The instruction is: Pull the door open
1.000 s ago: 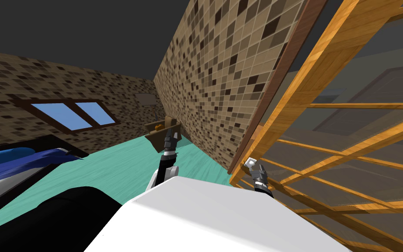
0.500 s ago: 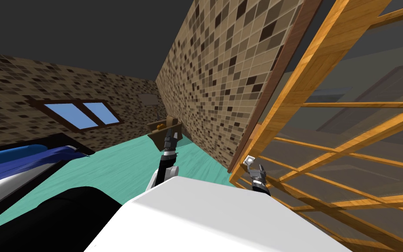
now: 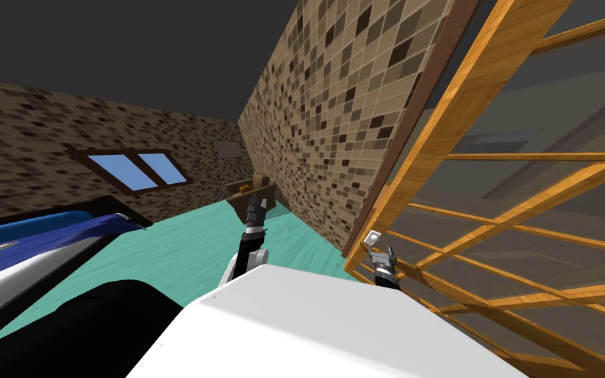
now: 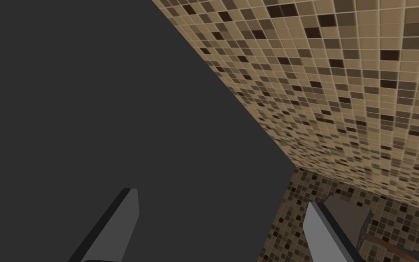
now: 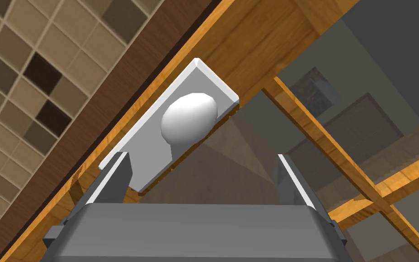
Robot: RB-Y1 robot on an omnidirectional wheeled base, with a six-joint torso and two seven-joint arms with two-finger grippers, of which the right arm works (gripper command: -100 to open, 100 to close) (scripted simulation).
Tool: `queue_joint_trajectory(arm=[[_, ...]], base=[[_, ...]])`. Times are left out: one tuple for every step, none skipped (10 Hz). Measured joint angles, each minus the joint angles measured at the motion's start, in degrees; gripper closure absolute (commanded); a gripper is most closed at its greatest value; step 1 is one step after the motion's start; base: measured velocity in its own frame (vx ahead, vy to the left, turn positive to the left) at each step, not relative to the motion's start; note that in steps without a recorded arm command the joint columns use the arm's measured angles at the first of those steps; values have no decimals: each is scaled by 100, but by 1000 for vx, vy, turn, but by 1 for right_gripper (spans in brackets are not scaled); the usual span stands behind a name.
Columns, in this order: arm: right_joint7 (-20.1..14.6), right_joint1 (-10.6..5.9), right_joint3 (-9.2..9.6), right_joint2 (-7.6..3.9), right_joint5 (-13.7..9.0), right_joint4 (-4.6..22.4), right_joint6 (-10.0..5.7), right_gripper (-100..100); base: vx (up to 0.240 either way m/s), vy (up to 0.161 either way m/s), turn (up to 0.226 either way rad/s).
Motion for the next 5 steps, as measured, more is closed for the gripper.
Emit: queue_joint_trajectory(arm=[[-151, 6, 22, 26, -74, -50, 17, -100], [-265, -10, 35, 41, -113, -43, 17, -100], [-412, -25, 59, 71, -183, -51, 13, -100], [-581, -33, 92, 108, -279, -79, 16, -100], [-712, -30, 106, 127, -328, -116, 30, -100]], base=[[-43, -10, 26], [-44, -5, 47], [-71, -11, 77], [-59, -11, 19], [-63, -7, 32]])
